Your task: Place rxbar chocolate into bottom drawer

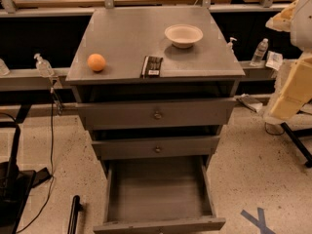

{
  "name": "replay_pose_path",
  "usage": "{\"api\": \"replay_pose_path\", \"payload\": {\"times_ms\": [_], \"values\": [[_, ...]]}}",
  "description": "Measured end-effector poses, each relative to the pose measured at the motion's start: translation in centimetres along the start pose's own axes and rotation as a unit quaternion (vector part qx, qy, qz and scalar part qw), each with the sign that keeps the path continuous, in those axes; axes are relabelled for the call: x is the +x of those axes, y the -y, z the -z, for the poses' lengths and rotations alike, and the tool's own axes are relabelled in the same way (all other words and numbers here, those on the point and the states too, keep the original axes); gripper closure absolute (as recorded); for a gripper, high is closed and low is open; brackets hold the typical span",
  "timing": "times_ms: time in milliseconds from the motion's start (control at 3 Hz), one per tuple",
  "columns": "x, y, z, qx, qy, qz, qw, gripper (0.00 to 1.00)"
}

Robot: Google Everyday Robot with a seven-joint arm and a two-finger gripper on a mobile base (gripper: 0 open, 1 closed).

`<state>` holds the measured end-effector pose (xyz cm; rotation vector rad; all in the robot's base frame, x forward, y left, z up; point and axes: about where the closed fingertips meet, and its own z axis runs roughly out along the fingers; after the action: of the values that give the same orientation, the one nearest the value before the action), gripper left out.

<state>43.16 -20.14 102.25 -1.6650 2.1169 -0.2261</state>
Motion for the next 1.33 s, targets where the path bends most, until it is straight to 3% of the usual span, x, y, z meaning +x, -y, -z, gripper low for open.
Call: {"api": "replay_pose_path", "payload": {"times_ms": [667, 1000, 1333], "values": [[-0.3, -0.2, 0.1, -0.006, 0.008, -0.007, 0.9999, 0.00], [-1.3, 3.5, -3.8, -0.013, 0.018, -0.014, 0.9997, 0.00], [-2.8, 9.3, -10.4, -0.036, 0.047, 0.006, 0.9982, 0.00]]}}
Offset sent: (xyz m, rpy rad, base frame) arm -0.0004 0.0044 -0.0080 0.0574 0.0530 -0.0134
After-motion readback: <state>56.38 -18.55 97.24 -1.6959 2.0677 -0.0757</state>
